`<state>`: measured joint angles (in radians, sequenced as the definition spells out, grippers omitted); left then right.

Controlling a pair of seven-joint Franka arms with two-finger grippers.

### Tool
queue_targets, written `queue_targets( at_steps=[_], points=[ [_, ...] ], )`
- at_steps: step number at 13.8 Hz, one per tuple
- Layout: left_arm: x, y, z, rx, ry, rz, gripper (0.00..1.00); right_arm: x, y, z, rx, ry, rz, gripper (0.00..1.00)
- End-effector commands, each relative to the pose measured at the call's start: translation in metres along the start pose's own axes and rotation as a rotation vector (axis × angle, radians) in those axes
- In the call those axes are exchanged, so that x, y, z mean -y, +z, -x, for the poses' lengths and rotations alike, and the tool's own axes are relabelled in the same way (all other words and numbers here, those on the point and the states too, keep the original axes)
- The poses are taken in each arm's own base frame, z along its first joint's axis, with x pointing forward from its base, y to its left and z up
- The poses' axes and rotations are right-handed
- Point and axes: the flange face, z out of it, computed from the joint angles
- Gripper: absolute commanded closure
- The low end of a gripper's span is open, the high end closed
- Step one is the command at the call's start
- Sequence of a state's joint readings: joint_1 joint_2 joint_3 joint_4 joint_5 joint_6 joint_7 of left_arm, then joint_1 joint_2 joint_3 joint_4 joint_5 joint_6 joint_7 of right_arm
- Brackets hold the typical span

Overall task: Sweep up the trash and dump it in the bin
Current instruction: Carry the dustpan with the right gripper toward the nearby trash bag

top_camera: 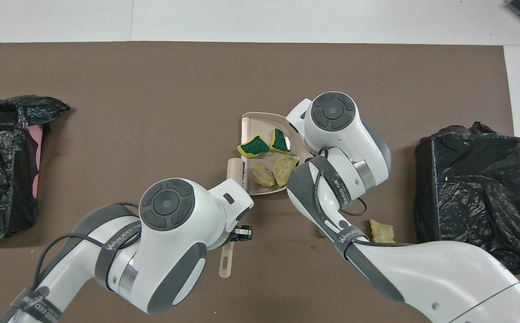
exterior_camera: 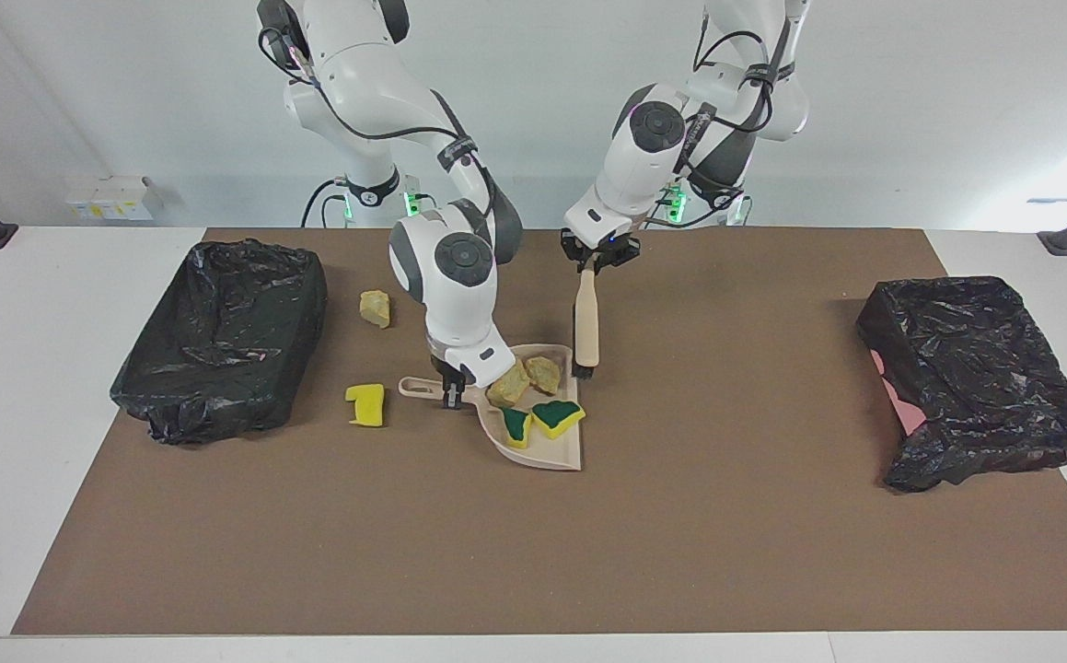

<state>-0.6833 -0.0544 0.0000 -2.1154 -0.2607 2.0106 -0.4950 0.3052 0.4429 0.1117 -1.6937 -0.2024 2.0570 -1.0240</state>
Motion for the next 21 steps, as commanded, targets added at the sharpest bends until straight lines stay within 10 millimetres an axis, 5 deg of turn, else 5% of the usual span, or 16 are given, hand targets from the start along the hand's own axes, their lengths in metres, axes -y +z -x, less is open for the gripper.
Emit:
queue_targets(
  at_steps=[1, 4, 8, 14, 16, 17, 18, 21],
  points=[
    [0.012, 0.001, 0.021, -0.009, -0.104, -0.012, 1.00, 0.001, 0.006, 0.007, -0.001, 0.014, 0.002, 1.00],
    [0.036, 0.021, 0.053, -0.034, -0.131, -0.009, 1.00, -0.006, 0.001, 0.020, -0.011, 0.040, 0.006, 1.00],
    [0.033, 0.053, 0.083, -0.042, -0.147, -0.035, 1.00, -0.011, -0.042, 0.061, -0.017, 0.083, 0.032, 1.00],
    [0.027, 0.114, 0.110, -0.114, -0.122, -0.025, 1.00, 0.021, -0.112, 0.150, 0.005, 0.139, -0.015, 1.00],
    [0.028, 0.115, 0.108, -0.130, -0.114, -0.023, 1.00, 0.045, -0.134, 0.182, 0.006, 0.148, 0.005, 1.00],
    [0.032, 0.120, 0.098, -0.135, -0.112, -0.046, 0.60, 0.057, -0.144, 0.198, 0.009, 0.136, 0.014, 1.00],
    [0.035, 0.114, 0.087, -0.140, -0.126, -0.047, 0.01, 0.069, -0.150, 0.216, 0.017, 0.134, 0.008, 1.00],
    [0.053, 0.089, 0.052, -0.185, -0.140, -0.038, 0.00, 0.097, -0.152, 0.278, 0.029, 0.095, -0.012, 1.00]
  ],
)
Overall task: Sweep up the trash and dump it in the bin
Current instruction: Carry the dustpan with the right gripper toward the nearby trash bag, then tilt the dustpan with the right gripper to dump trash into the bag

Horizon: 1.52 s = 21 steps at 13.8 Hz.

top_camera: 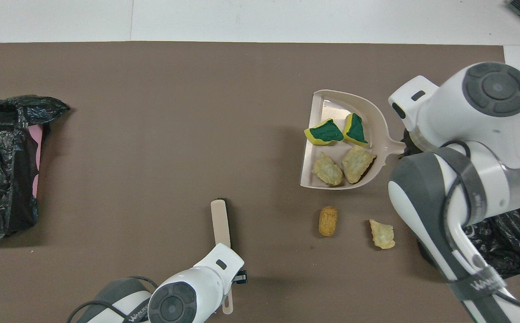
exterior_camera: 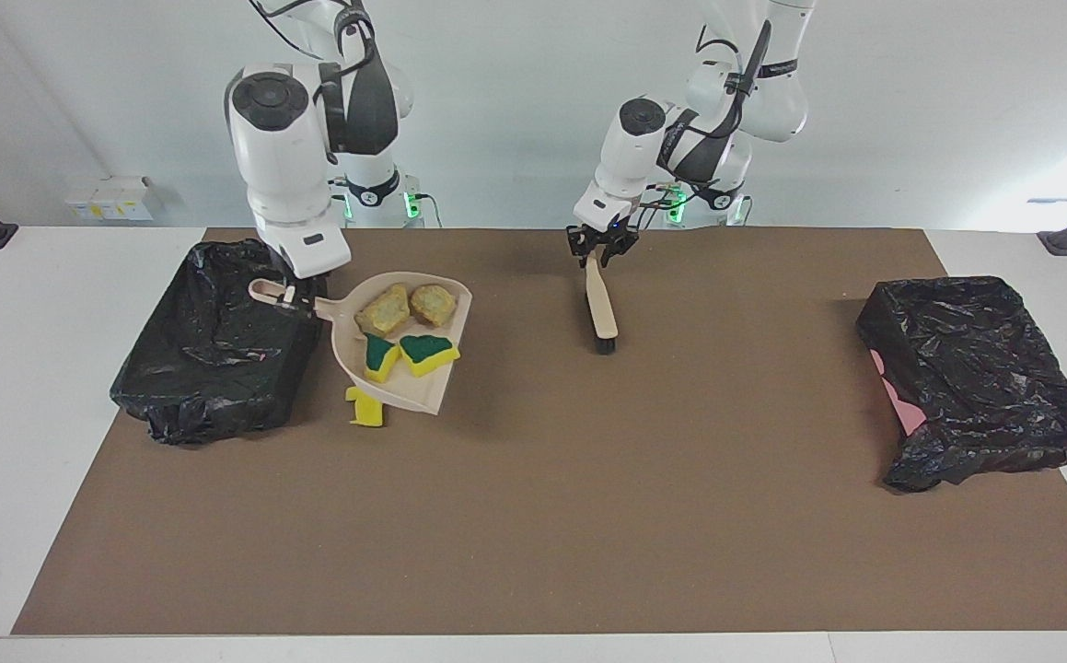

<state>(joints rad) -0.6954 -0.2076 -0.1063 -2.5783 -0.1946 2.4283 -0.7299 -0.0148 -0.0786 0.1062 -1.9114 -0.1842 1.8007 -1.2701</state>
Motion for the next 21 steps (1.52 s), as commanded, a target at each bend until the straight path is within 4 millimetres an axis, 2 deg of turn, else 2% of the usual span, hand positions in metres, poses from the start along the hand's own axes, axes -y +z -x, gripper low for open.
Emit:
queue_targets(
  at_steps=[1, 3, 4, 6, 7, 9, 10, 12, 14, 16, 17, 18, 21],
  points=[
    [0.014, -0.019, -0.051, -0.046, 0.014, 0.010, 0.00, 0.029, 0.011, 0.061, -0.011, -0.038, -0.023, 1.00],
    [0.037, -0.038, -0.094, -0.049, 0.019, 0.012, 0.00, 0.035, 0.024, 0.106, -0.013, -0.073, -0.049, 1.00],
    [0.049, -0.046, -0.119, -0.059, 0.014, 0.018, 0.00, 0.041, 0.031, 0.135, -0.015, -0.059, -0.050, 1.00],
    [0.066, -0.063, -0.160, -0.086, 0.018, 0.033, 0.00, 0.046, 0.037, 0.174, 0.003, -0.077, -0.048, 1.00],
    [0.078, -0.065, -0.179, -0.092, 0.011, 0.036, 0.00, 0.047, 0.040, 0.195, 0.021, -0.114, -0.033, 1.00],
    [0.099, -0.081, -0.225, -0.132, 0.004, 0.053, 0.00, 0.046, 0.042, 0.234, 0.081, -0.216, 0.022, 1.00],
    [0.108, -0.089, -0.241, -0.138, 0.018, 0.054, 0.00, 0.045, 0.043, 0.245, 0.130, -0.256, 0.044, 1.00],
    [0.126, -0.104, -0.270, -0.126, 0.060, 0.034, 0.00, 0.045, 0.044, 0.259, 0.213, -0.291, 0.070, 1.00],
    [0.134, -0.118, -0.294, -0.083, 0.086, -0.007, 0.00, 0.043, 0.044, 0.259, 0.314, -0.353, 0.075, 1.00],
    [0.144, -0.134, -0.302, -0.064, 0.128, -0.019, 0.00, 0.042, 0.044, 0.253, 0.389, -0.409, 0.093, 1.00],
    [0.158, -0.143, -0.305, -0.060, 0.137, -0.019, 0.00, 0.042, 0.047, 0.248, 0.438, -0.441, 0.087, 1.00],
    [0.170, -0.154, -0.308, -0.045, 0.138, -0.021, 0.00, 0.041, 0.048, 0.234, 0.470, -0.464, 0.100, 1.00],
    [0.198, -0.194, -0.311, 0.006, 0.156, -0.022, 0.00, 0.042, 0.055, 0.221, 0.572, -0.384, 0.119, 1.00]
  ],
)
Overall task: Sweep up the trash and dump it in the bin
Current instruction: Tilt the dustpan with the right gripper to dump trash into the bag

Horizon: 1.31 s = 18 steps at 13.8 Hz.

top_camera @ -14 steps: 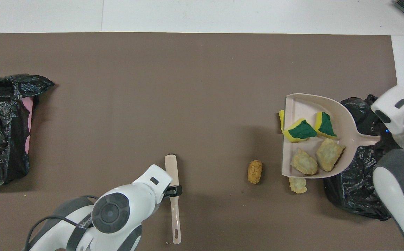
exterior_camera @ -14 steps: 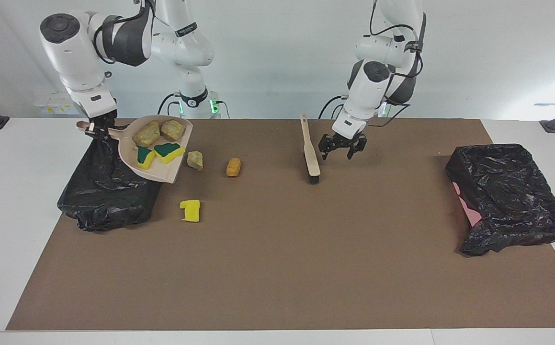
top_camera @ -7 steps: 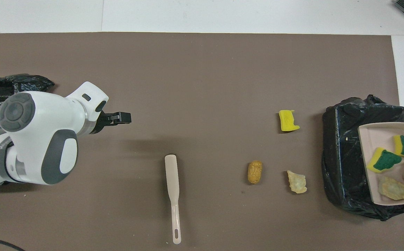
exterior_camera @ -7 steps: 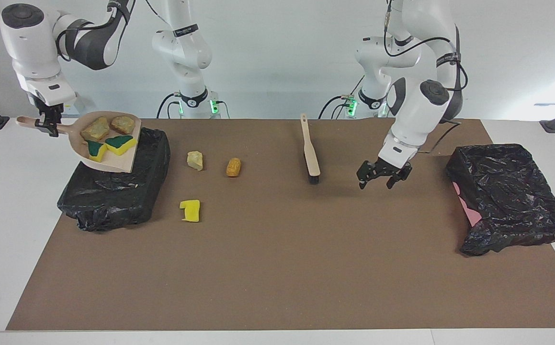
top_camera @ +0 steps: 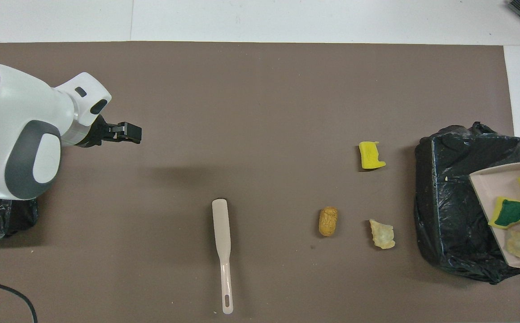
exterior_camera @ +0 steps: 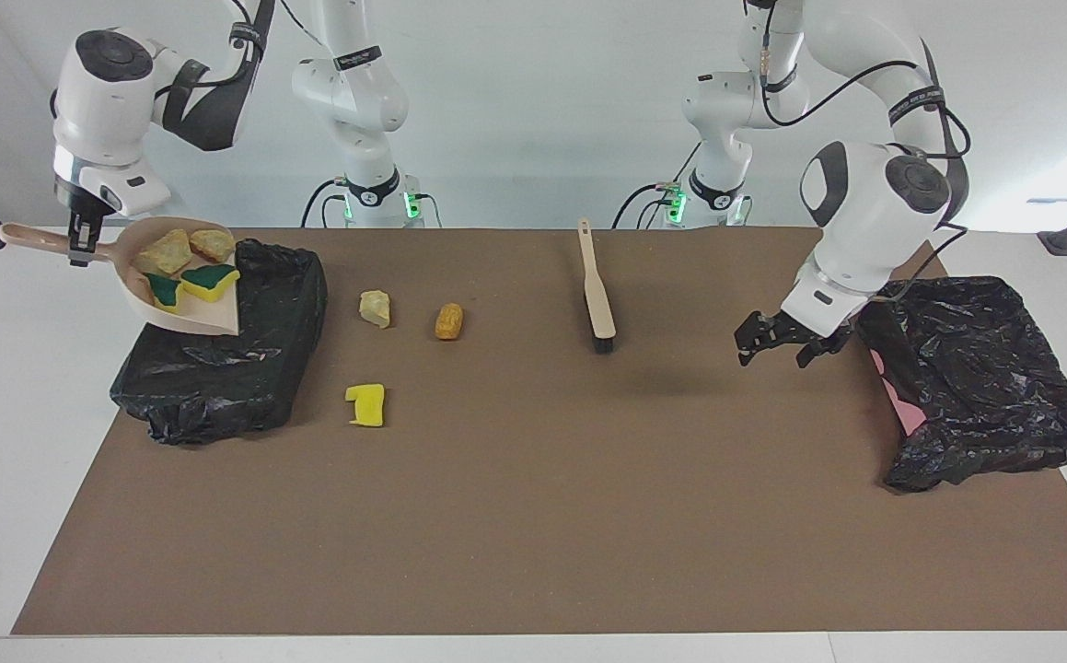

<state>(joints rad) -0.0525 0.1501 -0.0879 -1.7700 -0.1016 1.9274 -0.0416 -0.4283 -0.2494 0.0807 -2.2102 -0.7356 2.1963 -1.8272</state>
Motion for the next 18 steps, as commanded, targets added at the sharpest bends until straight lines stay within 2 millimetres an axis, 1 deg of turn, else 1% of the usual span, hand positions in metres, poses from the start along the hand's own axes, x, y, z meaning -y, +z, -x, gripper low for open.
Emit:
queue_targets(
  at_steps=[1, 2, 3, 5, 6, 7, 8, 11, 12, 13, 15, 17, 18],
  points=[
    [0.016, -0.039, -0.002, 0.045, 0.017, -0.013, 0.00, 0.002, -0.006, -0.021, 0.095, 0.056, 0.005, 1.00],
    [0.017, -0.054, 0.001, 0.060, 0.017, -0.014, 0.00, 0.000, -0.008, -0.026, 0.136, 0.086, -0.002, 1.00],
    [0.017, -0.066, 0.004, 0.080, 0.017, -0.016, 0.00, -0.005, -0.014, -0.033, 0.176, 0.116, -0.004, 1.00],
    [0.014, -0.086, 0.017, 0.078, 0.029, -0.017, 0.00, -0.011, -0.027, -0.053, 0.221, 0.180, -0.045, 1.00],
    [0.015, -0.084, 0.028, 0.100, 0.053, -0.019, 0.00, -0.014, -0.036, -0.061, 0.246, 0.206, -0.058, 1.00],
    [0.025, -0.084, 0.040, 0.107, 0.043, -0.021, 0.00, -0.015, -0.043, -0.065, 0.279, 0.221, -0.067, 1.00],
    [0.025, -0.085, 0.043, 0.108, 0.043, -0.022, 0.00, -0.015, -0.046, -0.066, 0.295, 0.237, -0.074, 1.00],
    [0.026, -0.104, 0.043, 0.085, 0.035, -0.023, 0.00, -0.016, -0.053, -0.063, 0.364, 0.217, -0.087, 1.00],
    [0.025, -0.112, 0.047, 0.074, 0.030, -0.024, 0.00, -0.016, -0.062, -0.069, 0.393, 0.235, -0.099, 1.00],
    [0.025, -0.116, 0.050, 0.068, 0.026, -0.025, 0.00, -0.011, -0.073, -0.068, 0.430, 0.287, -0.104, 1.00],
    [0.024, -0.122, 0.056, 0.059, 0.033, -0.028, 0.00, -0.005, -0.086, -0.075, 0.474, 0.347, -0.112, 1.00],
    [0.026, -0.125, 0.055, 0.064, 0.059, -0.094, 0.00, 0.002, -0.097, -0.087, 0.501, 0.358, -0.109, 1.00],
    [0.022, -0.127, 0.055, 0.082, 0.073, -0.113, 0.00, 0.013, -0.101, -0.093, 0.516, 0.382, -0.090, 1.00]
  ],
)
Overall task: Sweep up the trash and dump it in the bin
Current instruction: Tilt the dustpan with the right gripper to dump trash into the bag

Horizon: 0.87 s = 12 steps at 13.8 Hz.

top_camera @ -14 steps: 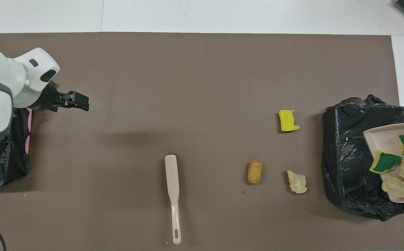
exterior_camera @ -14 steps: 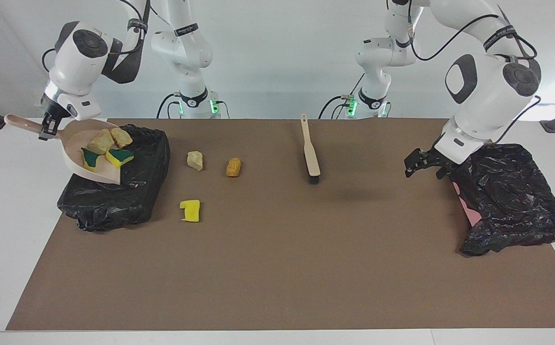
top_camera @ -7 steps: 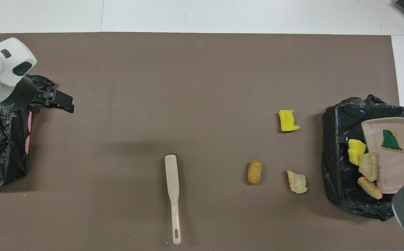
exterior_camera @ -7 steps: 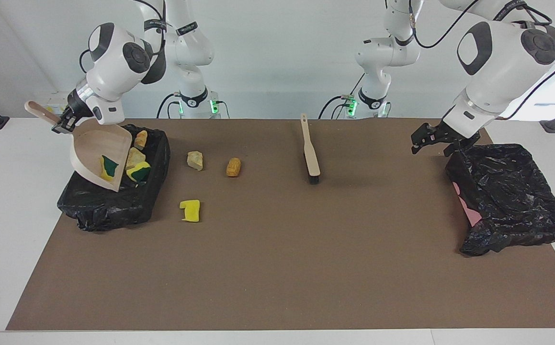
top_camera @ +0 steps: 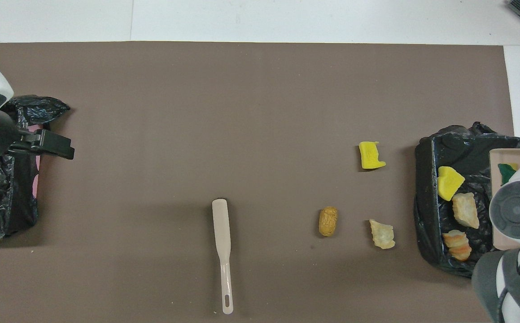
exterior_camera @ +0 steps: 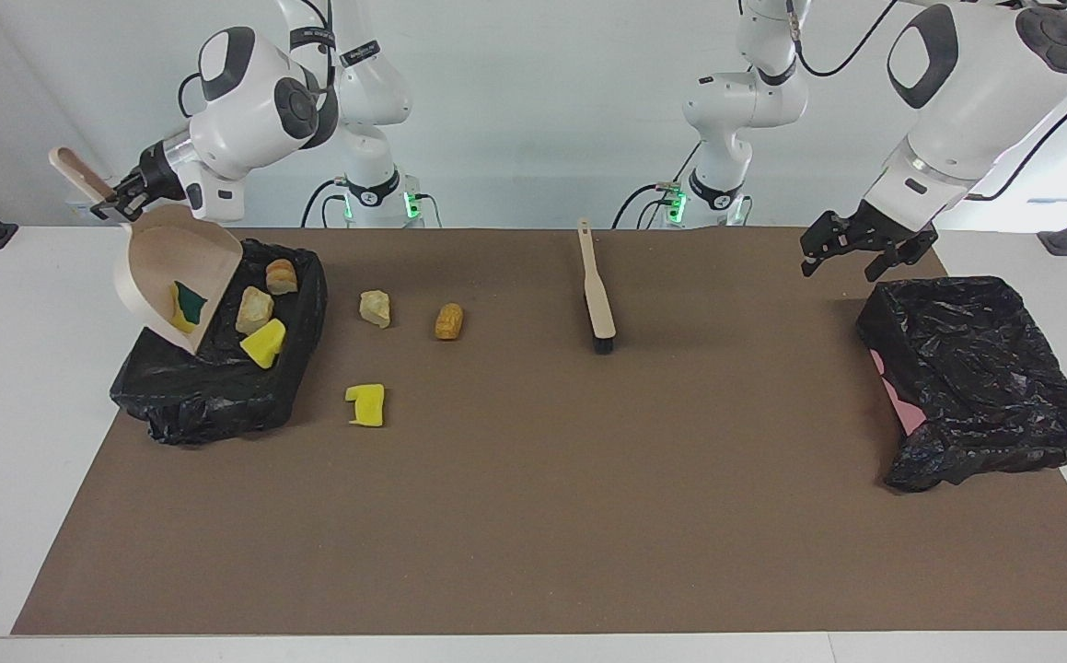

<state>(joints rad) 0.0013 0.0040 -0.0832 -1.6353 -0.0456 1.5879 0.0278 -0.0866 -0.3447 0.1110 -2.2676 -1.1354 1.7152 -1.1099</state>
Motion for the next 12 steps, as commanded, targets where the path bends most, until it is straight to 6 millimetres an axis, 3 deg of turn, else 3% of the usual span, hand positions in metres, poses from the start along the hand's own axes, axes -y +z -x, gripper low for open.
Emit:
queue_targets(
  at_steps=[1, 2, 4, 5, 7, 12],
  points=[
    [-0.003, -0.011, 0.007, 0.029, 0.032, -0.046, 0.00, 0.040, -0.010, -0.004, 0.056, 0.066, 0.054, 1.00],
    [-0.003, -0.015, 0.008, 0.027, 0.033, -0.046, 0.00, 0.050, -0.013, -0.009, 0.055, 0.066, 0.068, 1.00],
    [-0.003, -0.015, 0.010, 0.027, 0.033, -0.048, 0.00, 0.051, -0.017, -0.015, 0.048, 0.046, 0.091, 1.00],
    [-0.002, -0.014, 0.011, 0.029, 0.030, -0.046, 0.00, 0.046, -0.039, -0.035, 0.078, -0.012, 0.149, 1.00],
    [0.003, -0.015, 0.011, 0.028, 0.018, -0.044, 0.00, 0.041, -0.048, -0.059, 0.104, -0.077, 0.166, 1.00],
    [0.004, -0.019, 0.009, 0.002, 0.008, -0.045, 0.00, 0.038, -0.045, -0.058, 0.137, -0.109, 0.156, 1.00]
  ],
)
